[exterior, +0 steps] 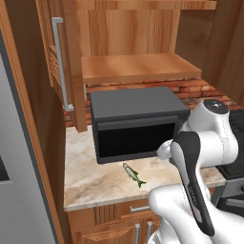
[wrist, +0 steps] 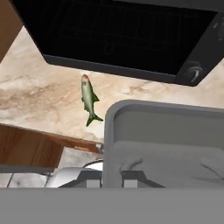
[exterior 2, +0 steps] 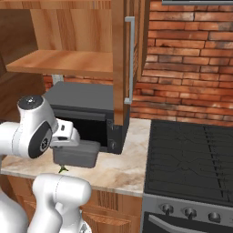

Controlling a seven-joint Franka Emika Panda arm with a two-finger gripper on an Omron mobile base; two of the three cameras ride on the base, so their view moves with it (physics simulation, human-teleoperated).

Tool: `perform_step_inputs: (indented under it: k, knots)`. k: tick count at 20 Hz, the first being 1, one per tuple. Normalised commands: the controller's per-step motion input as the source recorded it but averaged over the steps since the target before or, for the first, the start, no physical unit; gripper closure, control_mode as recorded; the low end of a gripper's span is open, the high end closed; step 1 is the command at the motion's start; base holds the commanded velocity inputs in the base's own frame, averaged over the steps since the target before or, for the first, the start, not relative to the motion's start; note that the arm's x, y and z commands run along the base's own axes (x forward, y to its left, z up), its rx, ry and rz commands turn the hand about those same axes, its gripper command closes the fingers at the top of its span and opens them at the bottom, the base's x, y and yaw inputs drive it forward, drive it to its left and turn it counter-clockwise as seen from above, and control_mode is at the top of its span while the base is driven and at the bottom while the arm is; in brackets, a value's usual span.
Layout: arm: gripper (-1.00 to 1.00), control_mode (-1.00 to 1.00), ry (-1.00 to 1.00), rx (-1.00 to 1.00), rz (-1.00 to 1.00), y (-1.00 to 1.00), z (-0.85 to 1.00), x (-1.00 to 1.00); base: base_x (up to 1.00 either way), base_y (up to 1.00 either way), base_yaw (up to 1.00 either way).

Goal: Retrieve the tupperware from the cabinet, then place the raw meat into the tupperware to avoid contamination.

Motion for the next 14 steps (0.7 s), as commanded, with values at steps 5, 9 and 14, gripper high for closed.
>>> perform_step_inputs:
  k: [5,9,14]
  knots:
    - [1.0,-1.0,-0.1,0.0,-0.1,-0.02,-0.24,0.09,0.0,0.0,0.0]
    - [1.0,-1.0,-0.08,0.0,-0.08,-0.02,-0.19,0.01,0.0,0.0,0.0]
    - [1.0,-1.0,-0.07,0.0,-0.05,-0.01,-0.2,0.01,0.0,0.0,0.0]
